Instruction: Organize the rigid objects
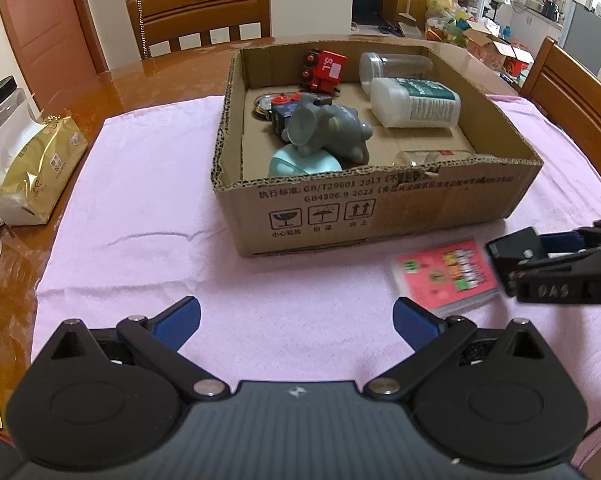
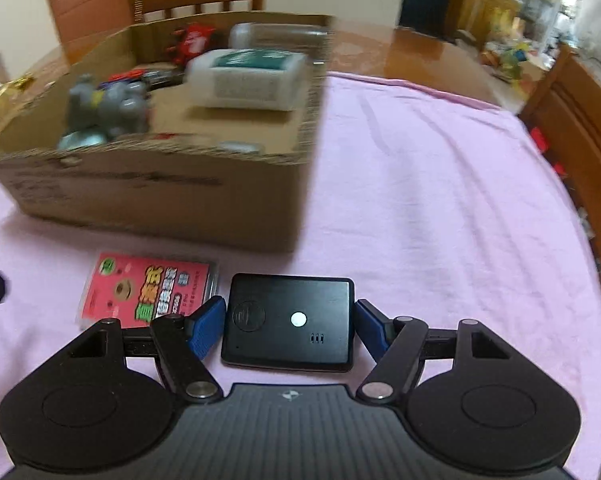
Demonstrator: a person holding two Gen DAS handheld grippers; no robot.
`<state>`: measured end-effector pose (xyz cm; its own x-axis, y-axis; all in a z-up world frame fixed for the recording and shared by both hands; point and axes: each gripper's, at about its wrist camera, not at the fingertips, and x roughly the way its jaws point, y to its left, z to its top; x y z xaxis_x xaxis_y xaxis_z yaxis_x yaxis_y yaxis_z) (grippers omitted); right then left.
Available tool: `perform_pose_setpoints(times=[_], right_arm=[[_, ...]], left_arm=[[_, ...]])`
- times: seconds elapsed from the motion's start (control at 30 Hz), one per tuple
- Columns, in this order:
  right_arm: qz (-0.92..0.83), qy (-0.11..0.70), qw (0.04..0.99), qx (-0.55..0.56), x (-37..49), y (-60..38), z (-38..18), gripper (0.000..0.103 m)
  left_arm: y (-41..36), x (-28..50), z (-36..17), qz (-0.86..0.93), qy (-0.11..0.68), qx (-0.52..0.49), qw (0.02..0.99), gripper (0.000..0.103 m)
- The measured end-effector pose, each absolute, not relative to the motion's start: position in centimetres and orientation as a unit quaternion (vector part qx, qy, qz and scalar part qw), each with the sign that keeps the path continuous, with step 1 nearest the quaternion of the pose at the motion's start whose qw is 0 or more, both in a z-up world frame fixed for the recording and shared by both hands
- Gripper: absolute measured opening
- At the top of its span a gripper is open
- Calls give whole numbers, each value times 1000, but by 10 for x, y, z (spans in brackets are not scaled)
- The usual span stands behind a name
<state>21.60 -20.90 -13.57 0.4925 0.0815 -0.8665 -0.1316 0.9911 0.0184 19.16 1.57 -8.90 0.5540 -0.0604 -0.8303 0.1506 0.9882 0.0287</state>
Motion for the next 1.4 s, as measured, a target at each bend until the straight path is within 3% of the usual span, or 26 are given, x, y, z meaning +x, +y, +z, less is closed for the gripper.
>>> perform_pose_setpoints(times=[0.1,0.17,0.33,0.93,1.4], right_arm=[[94,498,861,-37,212,-188,-134,78],[117,501,857,-41,210,-177,-134,90],[124,498,855,-68,203,-171,-136,103],[154,490,855,-75,190,-205,-142,103],[156,483,858,-74,190,-205,-140,103]], left_arm=[[15,191,-90,-62,469,51,879,102],[13,191,-91,-63,470,52,879,102],[4,192,-96,-77,474,55,876,102],[-44,216,-134,-81,497,53,862,102],[-25,212,-133,-73,502,48,860,100]])
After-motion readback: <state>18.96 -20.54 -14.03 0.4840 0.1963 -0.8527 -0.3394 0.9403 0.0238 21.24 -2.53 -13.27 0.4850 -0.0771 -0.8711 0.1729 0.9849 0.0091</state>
